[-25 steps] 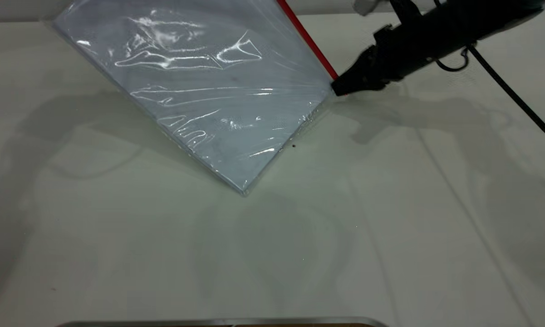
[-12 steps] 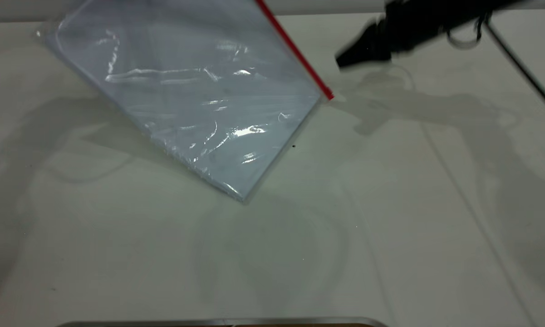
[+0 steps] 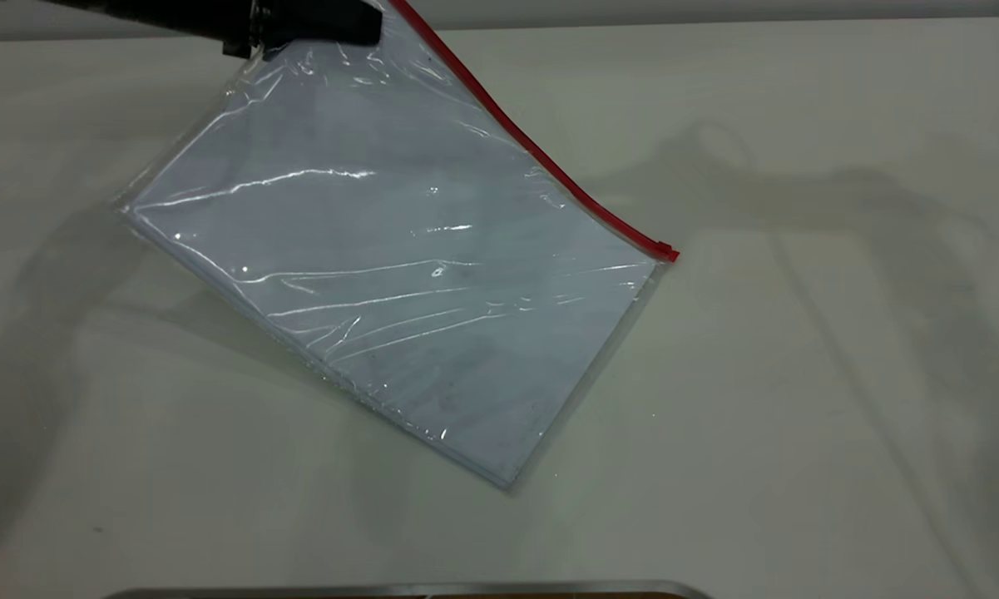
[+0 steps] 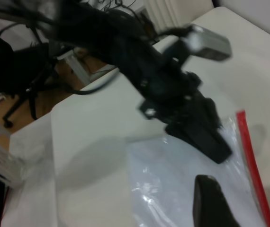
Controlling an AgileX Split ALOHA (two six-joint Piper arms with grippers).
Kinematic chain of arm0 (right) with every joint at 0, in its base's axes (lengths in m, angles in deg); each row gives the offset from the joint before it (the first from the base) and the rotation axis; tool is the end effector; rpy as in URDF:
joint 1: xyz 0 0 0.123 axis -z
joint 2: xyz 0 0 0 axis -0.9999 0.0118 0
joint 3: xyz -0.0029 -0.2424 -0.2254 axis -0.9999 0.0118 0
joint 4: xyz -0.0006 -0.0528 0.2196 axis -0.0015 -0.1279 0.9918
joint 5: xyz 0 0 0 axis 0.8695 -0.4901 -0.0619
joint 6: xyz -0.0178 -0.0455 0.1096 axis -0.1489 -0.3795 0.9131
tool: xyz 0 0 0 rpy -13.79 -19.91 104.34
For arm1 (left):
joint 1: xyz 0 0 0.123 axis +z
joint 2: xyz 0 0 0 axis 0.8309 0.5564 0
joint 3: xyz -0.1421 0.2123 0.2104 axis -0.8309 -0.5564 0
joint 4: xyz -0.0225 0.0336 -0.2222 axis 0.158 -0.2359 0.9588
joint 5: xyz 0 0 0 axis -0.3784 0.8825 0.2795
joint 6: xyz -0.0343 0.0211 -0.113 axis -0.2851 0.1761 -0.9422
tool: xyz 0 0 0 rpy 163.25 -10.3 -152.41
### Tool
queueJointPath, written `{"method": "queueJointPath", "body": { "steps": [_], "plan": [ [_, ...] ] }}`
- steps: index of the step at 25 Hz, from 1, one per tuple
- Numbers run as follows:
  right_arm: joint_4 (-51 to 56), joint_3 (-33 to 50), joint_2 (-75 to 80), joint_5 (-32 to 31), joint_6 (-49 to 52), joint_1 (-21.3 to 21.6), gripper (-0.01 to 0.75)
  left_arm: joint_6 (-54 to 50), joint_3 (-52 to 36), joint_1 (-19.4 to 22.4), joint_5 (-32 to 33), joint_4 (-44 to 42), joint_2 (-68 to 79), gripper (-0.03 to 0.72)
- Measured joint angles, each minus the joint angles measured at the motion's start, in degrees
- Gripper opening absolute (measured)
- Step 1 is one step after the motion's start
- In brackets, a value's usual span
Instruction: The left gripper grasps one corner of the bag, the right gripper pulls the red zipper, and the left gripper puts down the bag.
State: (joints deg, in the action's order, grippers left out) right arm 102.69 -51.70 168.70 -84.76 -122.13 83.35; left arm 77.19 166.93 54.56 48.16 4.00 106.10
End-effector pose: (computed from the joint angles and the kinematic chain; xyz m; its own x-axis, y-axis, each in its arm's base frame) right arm 0.4326 0.1522 0.2942 -0.4497 -0.2601 -0.8545 -0.8746 0.3225 0.3621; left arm 0.4831 -0.1130 0.1114 -0.8421 -0.0060 -0.5393 0.4479 0.5491 -0.7056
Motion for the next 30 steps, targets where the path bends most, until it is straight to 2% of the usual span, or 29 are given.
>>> {"method": "queueJointPath", "body": {
  "steps": [3, 7, 12, 16, 19, 24, 30],
  "plan": [
    [-7.72, 0.0, -8.39, -0.63, 12.14, 0.0, 0.338, -2.87, 0.0, 0.57, 2.39, -0.36, -2.36, 0.317],
    [-23.28, 0.03, -21.9, -2.05, 30.03, 0.0, 0.305, -3.3, 0.0, 2.34, 6.44, -2.42, -8.64, 0.417],
    [-48.93, 0.03, -37.69, -3.33, 51.63, 0.0, 0.291, -6.98, 0.0, 6.1, 9.83, -9.58, -19.69, 0.44],
    [-62.87, 2.54, -49.49, -3.33, 62.24, 0.0, 0.291, -13.22, 0.0, 7.06, 10.61, -18.34, -30.66, 0.442],
    [-68.16, 9.73, -59.23, -3.33, 65.54, 0.0, 0.291, -19.64, 0.0, 6.87, 10.61, -25.21, -37.69, 0.442],
    [-73.28, 29.56, -75.47, -3.39, 68.36, 0.0, 0.305, -29.47, -0.12, 6.44, 10.61, -35.25, -46.54, 0.443],
    [-75.27, 50.56, -86.71, -3.09, 77.81, 0.0, 0.406, -40.15, -4.94, 4.03, 10.61, -46.83, -56.31, 0.443]
  ]
}}
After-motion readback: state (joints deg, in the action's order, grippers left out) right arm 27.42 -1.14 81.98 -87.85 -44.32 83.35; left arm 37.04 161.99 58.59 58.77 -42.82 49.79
